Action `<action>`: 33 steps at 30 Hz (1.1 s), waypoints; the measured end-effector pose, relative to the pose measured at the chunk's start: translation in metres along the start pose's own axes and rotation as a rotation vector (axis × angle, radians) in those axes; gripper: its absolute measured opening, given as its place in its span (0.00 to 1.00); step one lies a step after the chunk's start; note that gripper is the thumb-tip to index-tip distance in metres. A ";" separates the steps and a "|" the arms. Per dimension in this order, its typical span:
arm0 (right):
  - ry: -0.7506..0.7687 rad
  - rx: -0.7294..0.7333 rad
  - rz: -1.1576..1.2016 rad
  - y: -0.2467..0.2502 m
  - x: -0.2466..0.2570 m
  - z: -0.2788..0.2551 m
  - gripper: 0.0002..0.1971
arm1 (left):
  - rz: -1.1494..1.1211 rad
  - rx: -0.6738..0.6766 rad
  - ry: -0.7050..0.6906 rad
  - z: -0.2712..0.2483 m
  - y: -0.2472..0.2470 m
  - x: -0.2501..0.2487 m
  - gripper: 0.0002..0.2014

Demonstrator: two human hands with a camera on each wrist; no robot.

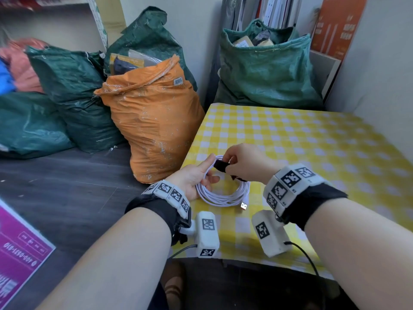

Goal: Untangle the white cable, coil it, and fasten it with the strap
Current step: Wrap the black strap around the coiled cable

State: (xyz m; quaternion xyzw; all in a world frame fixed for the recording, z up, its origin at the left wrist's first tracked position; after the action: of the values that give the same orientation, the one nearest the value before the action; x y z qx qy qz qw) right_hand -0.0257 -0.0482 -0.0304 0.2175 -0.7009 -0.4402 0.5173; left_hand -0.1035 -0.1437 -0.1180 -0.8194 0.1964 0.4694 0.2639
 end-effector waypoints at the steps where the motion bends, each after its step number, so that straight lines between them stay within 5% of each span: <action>1: 0.012 0.003 -0.027 -0.003 0.002 0.001 0.05 | 0.012 0.027 0.004 0.000 -0.001 0.000 0.19; 9: -0.006 0.082 -0.044 -0.014 -0.006 0.002 0.07 | 0.006 0.073 0.026 -0.004 0.001 0.003 0.03; 17: -0.051 0.155 0.056 -0.014 -0.007 0.004 0.12 | 0.151 0.027 0.002 -0.002 -0.002 -0.001 0.07; 24: -0.045 0.067 0.010 -0.012 -0.006 0.001 0.05 | 0.267 -0.002 -0.029 -0.002 -0.004 -0.002 0.08; 33: -0.046 -0.031 -0.169 -0.010 -0.003 -0.001 0.09 | 0.376 -0.026 -0.066 -0.004 -0.006 -0.005 0.09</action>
State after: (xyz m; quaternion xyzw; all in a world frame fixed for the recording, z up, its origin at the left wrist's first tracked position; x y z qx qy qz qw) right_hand -0.0256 -0.0512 -0.0403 0.2577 -0.6850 -0.4980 0.4651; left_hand -0.0997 -0.1413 -0.1104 -0.7558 0.3310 0.5396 0.1673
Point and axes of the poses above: each hand's wrist, its own z-axis towards the middle knuckle, its own y-axis out of the back of the hand, x = y × z, the point moved 6 cm from there along z, towards the middle knuckle, and after that the axes turned 6 degrees about -y, right-handed, at the moved point
